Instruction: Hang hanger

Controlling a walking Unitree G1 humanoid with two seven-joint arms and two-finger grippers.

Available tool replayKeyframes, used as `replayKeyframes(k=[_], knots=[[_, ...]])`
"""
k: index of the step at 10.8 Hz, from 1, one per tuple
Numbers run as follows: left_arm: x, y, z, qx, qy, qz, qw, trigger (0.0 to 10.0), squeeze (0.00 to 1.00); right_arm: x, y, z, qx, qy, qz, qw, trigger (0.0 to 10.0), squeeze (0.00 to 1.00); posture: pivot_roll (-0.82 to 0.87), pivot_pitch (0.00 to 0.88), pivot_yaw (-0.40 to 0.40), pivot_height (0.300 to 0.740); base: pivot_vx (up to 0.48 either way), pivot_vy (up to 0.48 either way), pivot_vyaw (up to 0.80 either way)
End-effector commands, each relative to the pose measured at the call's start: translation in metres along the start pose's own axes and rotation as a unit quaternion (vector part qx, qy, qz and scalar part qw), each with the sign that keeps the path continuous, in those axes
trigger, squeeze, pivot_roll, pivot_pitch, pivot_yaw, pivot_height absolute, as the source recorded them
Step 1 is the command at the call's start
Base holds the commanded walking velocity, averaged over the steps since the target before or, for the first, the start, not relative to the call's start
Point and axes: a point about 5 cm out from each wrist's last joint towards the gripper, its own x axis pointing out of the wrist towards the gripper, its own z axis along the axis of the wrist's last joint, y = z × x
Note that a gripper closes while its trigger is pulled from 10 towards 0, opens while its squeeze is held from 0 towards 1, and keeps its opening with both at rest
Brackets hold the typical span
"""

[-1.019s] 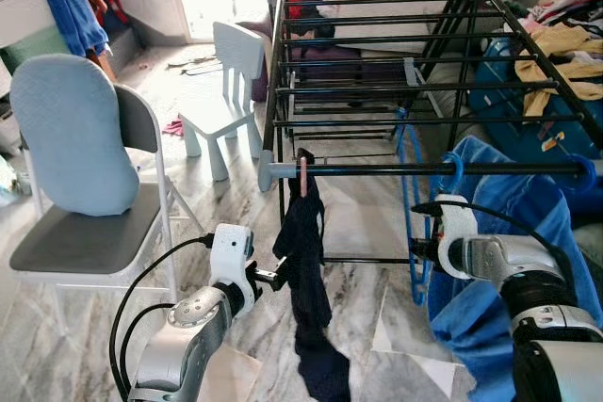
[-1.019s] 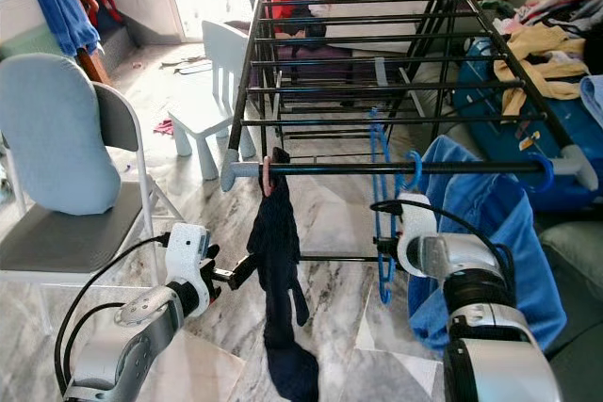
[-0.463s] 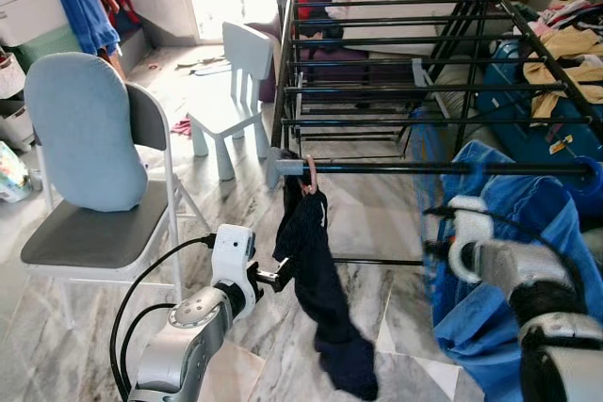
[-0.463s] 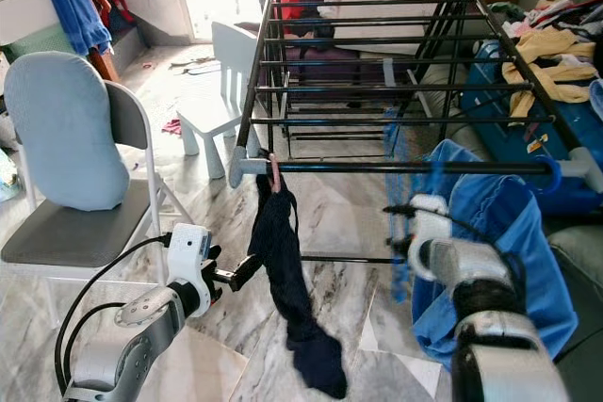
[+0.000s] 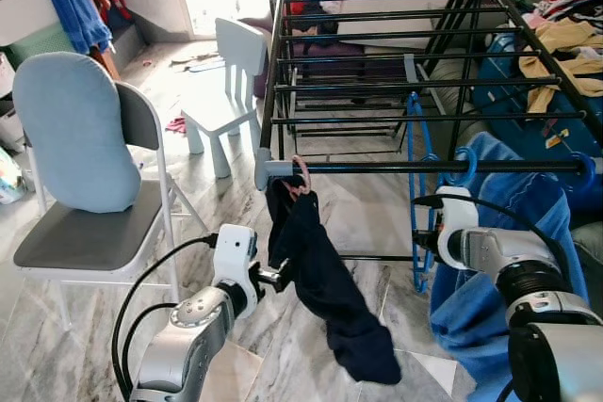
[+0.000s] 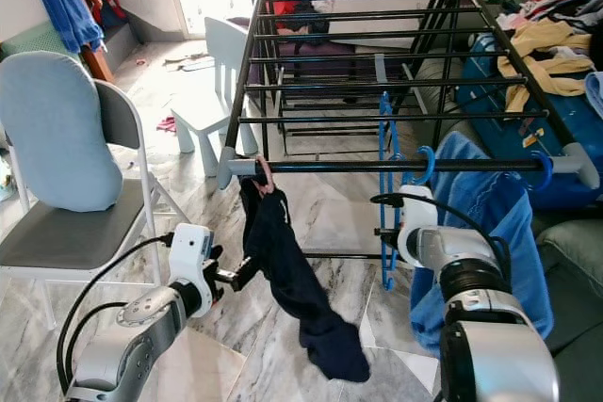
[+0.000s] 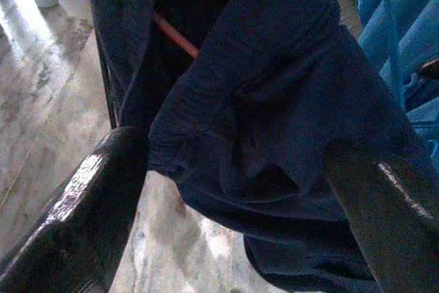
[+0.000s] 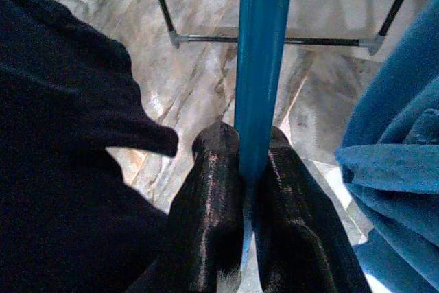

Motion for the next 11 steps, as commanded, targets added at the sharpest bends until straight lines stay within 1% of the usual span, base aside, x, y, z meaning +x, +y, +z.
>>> replayKeyframes(k=[1,3,4,5,6,7,9,10,11], knots=[[0.000,0.003,-0.001,0.006,0.006,0.007,1.000,10.0,0.00,0.007,0.007,-0.016,-0.009,0.034,0.011,0.999,10.0,0.00,-0.13,0.000,0.021,0.740,0.000,0.000,0.00],[0.001,0.002,-0.002,0.008,0.008,0.004,1.000,10.0,0.00,0.010,0.005,-0.031,-0.007,0.052,0.011,0.999,10.0,0.00,-0.13,0.000,0.023,0.740,0.000,0.000,0.00],[0.001,0.002,-0.002,0.008,0.009,0.003,1.000,10.0,0.00,0.010,0.003,-0.033,-0.009,0.053,0.011,0.998,10.0,0.00,-0.13,0.000,0.023,0.740,0.000,0.000,0.00],[0.002,0.002,-0.002,0.009,0.010,0.002,1.000,10.0,0.00,0.010,0.002,-0.034,-0.019,0.044,0.011,0.999,10.0,0.31,-0.13,0.000,0.023,0.740,0.000,0.000,0.00],[0.002,0.002,-0.002,0.010,0.011,0.002,1.000,10.0,0.00,0.010,-0.001,-0.034,-0.030,0.029,0.006,0.999,10.0,1.00,-0.13,0.000,0.023,0.740,0.000,0.000,0.00],[0.002,0.002,-0.002,0.010,0.011,0.002,1.000,10.0,0.00,0.010,-0.002,-0.034,-0.037,0.025,0.001,0.999,10.0,1.00,-0.14,0.000,0.028,0.740,0.000,0.000,0.00],[0.003,0.001,-0.003,0.010,0.013,0.001,1.000,10.0,0.00,0.010,-0.003,-0.036,-0.033,0.018,-0.001,0.999,10.0,1.00,-0.14,0.000,0.029,0.740,0.000,0.000,0.00],[0.002,0.000,-0.003,0.011,0.013,0.001,1.000,10.0,0.00,0.008,-0.005,-0.034,-0.049,0.000,-0.012,0.999,10.0,1.00,-0.14,0.000,0.029,0.740,0.000,0.000,0.00],[0.002,0.000,-0.003,0.012,0.013,0.002,1.000,10.0,0.00,0.004,-0.007,-0.028,-0.068,-0.036,-0.019,0.997,10.0,1.00,-0.14,0.000,0.029,0.740,0.000,0.000,0.00]])
